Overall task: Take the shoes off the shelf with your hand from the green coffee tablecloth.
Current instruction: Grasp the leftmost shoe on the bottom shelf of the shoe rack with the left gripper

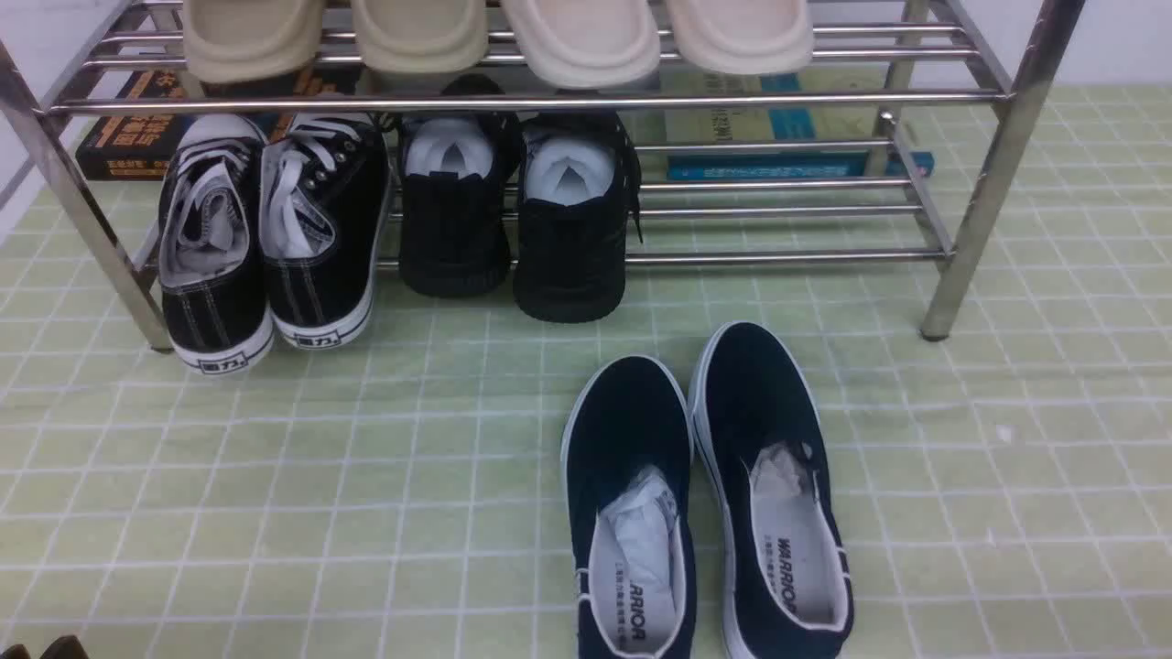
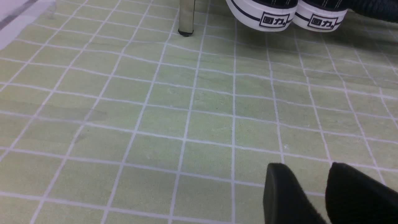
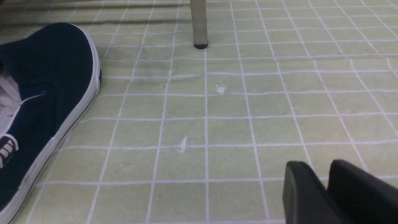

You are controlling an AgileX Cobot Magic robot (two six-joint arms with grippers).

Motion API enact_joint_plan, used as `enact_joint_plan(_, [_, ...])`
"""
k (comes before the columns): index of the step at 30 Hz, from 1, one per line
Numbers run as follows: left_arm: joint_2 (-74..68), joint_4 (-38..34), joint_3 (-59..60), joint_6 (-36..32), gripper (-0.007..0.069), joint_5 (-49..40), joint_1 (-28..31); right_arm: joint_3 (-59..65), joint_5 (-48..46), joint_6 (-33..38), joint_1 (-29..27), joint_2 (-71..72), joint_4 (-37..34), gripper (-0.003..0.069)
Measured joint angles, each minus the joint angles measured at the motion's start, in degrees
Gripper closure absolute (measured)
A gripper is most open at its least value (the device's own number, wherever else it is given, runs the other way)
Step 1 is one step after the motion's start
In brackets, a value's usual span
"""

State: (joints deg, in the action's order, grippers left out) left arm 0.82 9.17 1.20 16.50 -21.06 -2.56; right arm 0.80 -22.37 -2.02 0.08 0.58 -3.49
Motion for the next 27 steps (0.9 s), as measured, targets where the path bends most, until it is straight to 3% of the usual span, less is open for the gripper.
enact_joint_plan(27, [0.0, 0.0, 0.0, 0.0, 0.0383, 0.0, 0.0, 0.0, 0.0, 0.0, 0.0, 0.0, 0.0, 0.0466])
